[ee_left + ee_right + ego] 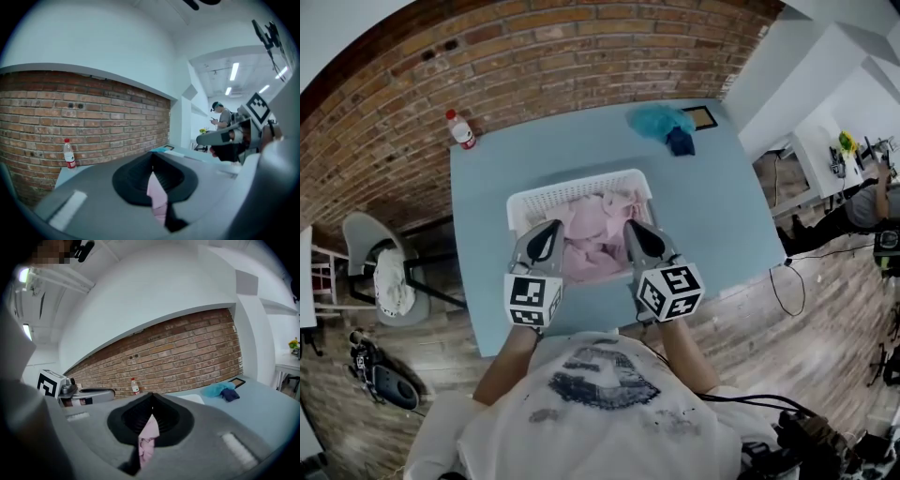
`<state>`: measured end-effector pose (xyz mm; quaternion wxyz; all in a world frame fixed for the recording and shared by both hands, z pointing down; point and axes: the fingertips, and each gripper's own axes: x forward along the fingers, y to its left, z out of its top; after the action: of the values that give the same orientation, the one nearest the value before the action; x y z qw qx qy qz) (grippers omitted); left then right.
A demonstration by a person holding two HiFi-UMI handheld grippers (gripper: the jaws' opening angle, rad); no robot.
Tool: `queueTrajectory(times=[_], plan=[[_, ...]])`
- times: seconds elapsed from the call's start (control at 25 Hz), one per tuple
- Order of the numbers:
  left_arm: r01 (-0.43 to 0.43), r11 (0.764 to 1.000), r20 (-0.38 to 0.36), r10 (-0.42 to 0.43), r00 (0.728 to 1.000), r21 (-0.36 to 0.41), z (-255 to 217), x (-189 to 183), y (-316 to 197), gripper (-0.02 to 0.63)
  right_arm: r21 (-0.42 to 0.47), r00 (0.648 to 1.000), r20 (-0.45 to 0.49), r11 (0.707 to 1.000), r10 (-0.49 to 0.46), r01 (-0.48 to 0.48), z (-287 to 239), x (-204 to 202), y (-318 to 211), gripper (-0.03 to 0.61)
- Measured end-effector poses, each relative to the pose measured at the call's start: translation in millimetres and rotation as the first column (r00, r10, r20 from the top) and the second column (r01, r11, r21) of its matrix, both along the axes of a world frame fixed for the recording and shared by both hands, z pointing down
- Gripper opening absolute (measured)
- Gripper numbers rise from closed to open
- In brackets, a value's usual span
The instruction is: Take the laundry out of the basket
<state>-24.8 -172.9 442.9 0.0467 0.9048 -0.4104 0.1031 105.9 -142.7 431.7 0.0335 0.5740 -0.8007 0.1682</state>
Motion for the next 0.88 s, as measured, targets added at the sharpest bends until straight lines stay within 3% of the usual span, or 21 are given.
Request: queueTrajectory(times=[0.2, 0.24, 0.36, 0.52, 0.64, 0.76, 0.88], plan=[[-0.009, 1.000, -0.009, 0.009, 1.000, -0.014, 7, 1, -9, -0.009, -0.044, 1.000, -0.008, 0.999, -0.013, 0.013, 8, 6, -11, 0.014], [-0.009, 1.000, -0.010, 0.008, 1.000, -0.017, 9, 1, -11, -0.009, -0.058, 1.000, -0.010, 0.998, -0.028, 0.028, 11, 5, -13, 0.109], [-0.009, 1.000, -0.008, 0.009, 1.000, -0.029, 14, 2, -16, -0.009, -0.116, 0.995, -0.045, 0.989, -0.094, 0.089, 23, 2, -17, 0.152], [-0.005, 0.999, -0.010, 0.005, 1.000, -0.036, 16, 0, -22, -0.009, -0.181, 0.977, -0.081, 0.967, -0.198, 0.181, 36, -10, -21, 0.312], [-0.005, 0.999, -0.013, 0.004, 1.000, -0.041, 17, 0, -26, -0.009, -0.227, 0.962, -0.038, 0.940, -0.269, 0.254, 42, -23, -24, 0.462], [-0.005, 0.999, -0.018, 0.004, 1.000, -0.042, 17, 0, -29, -0.009, -0.249, 0.936, -0.099, 0.919, -0.338, 0.305, 50, -32, -25, 0.536], [-0.001, 0.999, -0.021, 0.000, 1.000, -0.045, 19, 0, -32, -0.009, -0.278, 0.903, -0.161, 0.896, -0.399, 0.347, 58, -35, -26, 0.564]])
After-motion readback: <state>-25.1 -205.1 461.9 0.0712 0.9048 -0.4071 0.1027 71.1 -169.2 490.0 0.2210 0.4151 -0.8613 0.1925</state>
